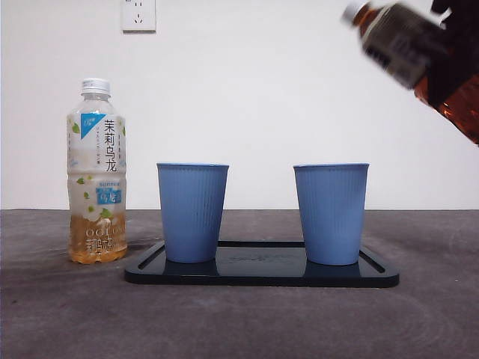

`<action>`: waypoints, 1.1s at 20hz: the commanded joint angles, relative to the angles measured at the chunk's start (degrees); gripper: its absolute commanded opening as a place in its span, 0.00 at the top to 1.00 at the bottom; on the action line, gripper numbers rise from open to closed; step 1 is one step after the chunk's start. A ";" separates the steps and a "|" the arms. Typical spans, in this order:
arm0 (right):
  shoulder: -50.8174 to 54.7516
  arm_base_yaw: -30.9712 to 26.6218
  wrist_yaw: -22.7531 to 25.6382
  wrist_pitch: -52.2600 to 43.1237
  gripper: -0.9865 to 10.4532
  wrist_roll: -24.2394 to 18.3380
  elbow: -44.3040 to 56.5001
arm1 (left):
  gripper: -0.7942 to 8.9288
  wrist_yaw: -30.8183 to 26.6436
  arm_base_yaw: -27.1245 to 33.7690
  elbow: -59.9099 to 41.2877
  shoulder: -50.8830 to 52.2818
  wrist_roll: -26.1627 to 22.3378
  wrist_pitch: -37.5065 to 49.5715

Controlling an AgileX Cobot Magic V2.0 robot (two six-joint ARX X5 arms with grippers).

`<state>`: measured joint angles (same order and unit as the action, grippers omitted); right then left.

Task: Pour the drink into the cup

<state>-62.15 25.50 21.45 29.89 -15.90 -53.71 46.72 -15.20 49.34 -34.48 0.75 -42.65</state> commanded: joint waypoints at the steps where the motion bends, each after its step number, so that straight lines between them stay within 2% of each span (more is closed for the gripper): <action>1: 2.89 -2.54 -5.46 -8.33 0.75 12.63 2.27 | 0.41 -1.46 -0.20 1.05 -0.22 -0.09 0.26; 4: 5.92 -4.79 -11.02 -19.98 0.75 17.46 11.19 | 0.41 -2.47 -0.20 1.05 -0.22 -0.09 0.33; 8: 5.46 -6.08 -14.45 -38.45 0.75 22.77 22.29 | 0.41 -5.01 -0.20 1.05 -0.22 -0.07 0.26; 14: -2.69 -8.11 -17.35 -60.28 0.75 24.81 31.32 | 0.41 -5.22 -0.20 1.05 -0.22 -0.07 0.26; 22: -17.97 -8.94 -18.69 -74.82 0.75 24.92 31.36 | 0.41 -6.71 -0.20 1.05 -0.22 -0.07 0.26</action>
<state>-79.90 16.45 2.85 -41.65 8.03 -21.26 40.18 -15.20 49.34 -34.48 0.78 -42.70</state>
